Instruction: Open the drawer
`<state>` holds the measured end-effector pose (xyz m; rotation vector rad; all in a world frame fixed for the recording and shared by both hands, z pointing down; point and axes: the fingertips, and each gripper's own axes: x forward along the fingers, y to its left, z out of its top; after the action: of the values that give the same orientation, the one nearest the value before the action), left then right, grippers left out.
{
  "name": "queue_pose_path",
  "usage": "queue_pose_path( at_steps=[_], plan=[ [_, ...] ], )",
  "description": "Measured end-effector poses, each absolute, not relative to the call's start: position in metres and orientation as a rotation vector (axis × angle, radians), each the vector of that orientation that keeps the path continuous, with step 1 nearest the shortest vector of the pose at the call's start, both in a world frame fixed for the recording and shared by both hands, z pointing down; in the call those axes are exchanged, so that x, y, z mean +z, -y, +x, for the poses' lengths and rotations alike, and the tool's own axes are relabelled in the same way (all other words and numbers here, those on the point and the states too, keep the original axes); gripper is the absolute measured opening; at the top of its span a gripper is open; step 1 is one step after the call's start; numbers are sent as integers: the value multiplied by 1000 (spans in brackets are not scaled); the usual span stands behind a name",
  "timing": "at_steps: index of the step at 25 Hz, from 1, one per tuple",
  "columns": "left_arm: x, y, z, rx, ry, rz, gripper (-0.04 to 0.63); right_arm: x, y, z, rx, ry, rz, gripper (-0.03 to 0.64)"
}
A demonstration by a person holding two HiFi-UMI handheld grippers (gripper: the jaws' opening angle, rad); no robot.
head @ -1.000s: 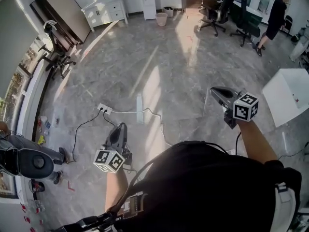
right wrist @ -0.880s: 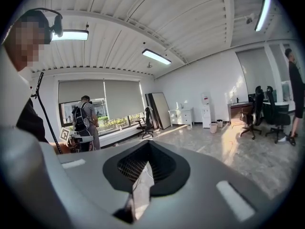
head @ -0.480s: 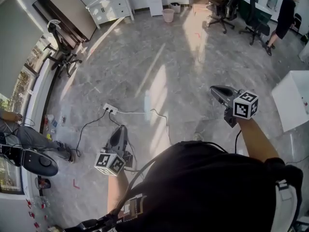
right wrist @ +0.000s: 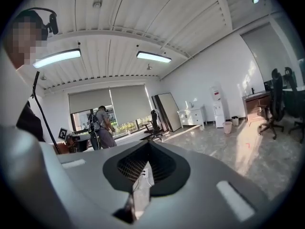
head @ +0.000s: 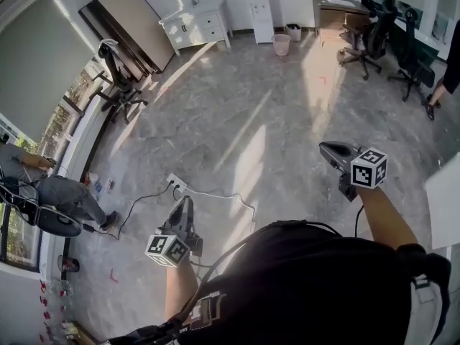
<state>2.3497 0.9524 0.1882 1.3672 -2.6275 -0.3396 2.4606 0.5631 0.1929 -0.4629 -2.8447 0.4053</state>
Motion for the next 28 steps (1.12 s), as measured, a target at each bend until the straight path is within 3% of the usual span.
queue_pose_path(
  at_steps=[17,28],
  plan=[
    [188,-755,2259,-355,2492,1500,-9,203,-396,2411,445,2852,-337,2],
    [188,-687,2090,-346,2374,1685,-9,193,-349,2284,449,2890,-118,2]
  ],
)
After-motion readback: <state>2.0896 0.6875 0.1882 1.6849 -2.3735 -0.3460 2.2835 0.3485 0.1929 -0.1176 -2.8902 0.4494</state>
